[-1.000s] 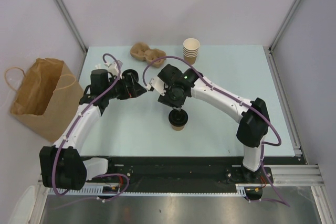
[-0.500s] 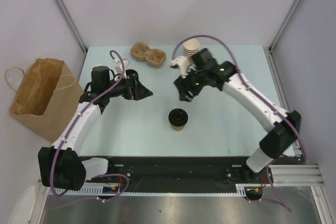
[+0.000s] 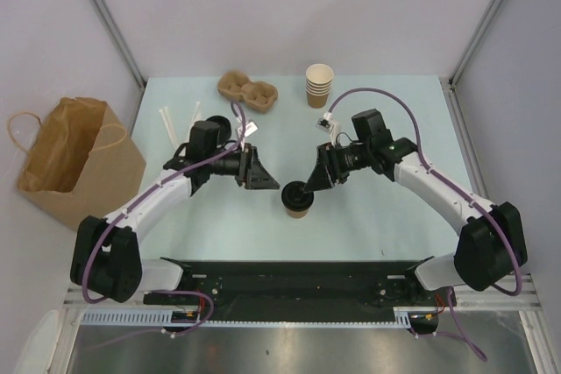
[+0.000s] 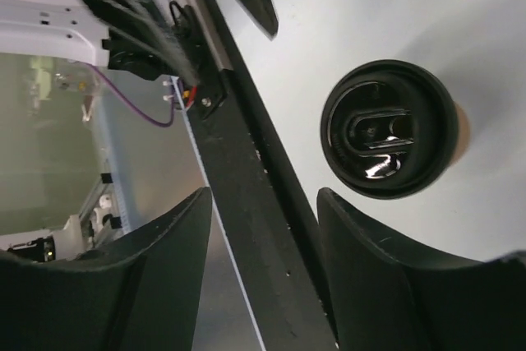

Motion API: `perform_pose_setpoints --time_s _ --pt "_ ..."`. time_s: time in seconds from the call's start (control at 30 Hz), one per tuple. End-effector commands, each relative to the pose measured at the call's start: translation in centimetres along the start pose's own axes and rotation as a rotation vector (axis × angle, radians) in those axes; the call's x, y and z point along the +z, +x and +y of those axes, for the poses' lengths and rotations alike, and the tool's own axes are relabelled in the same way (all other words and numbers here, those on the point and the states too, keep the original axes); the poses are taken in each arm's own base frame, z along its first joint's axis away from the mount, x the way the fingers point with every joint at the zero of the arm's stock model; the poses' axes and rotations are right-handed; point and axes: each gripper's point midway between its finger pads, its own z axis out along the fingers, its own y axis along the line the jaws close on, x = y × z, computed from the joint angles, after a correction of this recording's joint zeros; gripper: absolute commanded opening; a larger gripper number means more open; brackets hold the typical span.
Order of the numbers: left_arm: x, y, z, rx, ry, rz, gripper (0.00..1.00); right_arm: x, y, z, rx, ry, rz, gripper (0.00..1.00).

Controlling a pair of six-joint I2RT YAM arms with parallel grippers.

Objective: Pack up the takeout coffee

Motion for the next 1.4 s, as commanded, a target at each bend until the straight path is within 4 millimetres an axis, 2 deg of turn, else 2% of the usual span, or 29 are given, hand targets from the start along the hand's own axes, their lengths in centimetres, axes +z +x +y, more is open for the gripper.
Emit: perform_pose_setpoints --time_s 0.0,0.07,0.13,0.2,0.27,0.33,0.47,0.73,1.37 --pt "1.5 0.2 -2.0 0.028 0.105 0.032 0.49 0.5 -0.7 2.0 -0.015 -0.129 -0.029 0.54" --pt "2.0 0.7 -2.0 0.014 0.103 0.061 0.38 0.8 -0.4 1.6 0.001 -0.131 -0.024 0.46" --pt "2.8 1.1 -1.5 -0.007 0.099 0.086 0.32 1.3 0.1 0.8 0.021 -0.122 -0.013 0.39" --pt "3.3 1.3 -0.8 -0.044 0.087 0.095 0.21 1.7 0.5 0.1 0.036 -0.108 -0.009 0.26" --pt "3.6 1.2 -0.3 -0.060 0.071 0.097 0.15 1.9 0.8 -0.3 0.047 -0.103 -0.006 0.20" --pt "4.1 1.1 0.0 -0.068 0.068 0.101 0.12 2.3 0.9 -0.9 0.055 -0.091 -0.007 0.17" --pt "5.0 1.3 0.0 -0.066 0.063 0.117 0.10 2.9 1.0 -1.6 0.077 -0.089 -0.003 0.12" --pt "6.0 1.3 1.8 -0.118 0.011 0.121 0.07 4.1 1.5 -3.3 0.161 -0.082 0.021 0.07" --pt "6.8 2.2 4.2 -0.169 -0.047 0.161 0.01 5.8 3.4 -8.3 0.326 0.020 0.066 0.00"
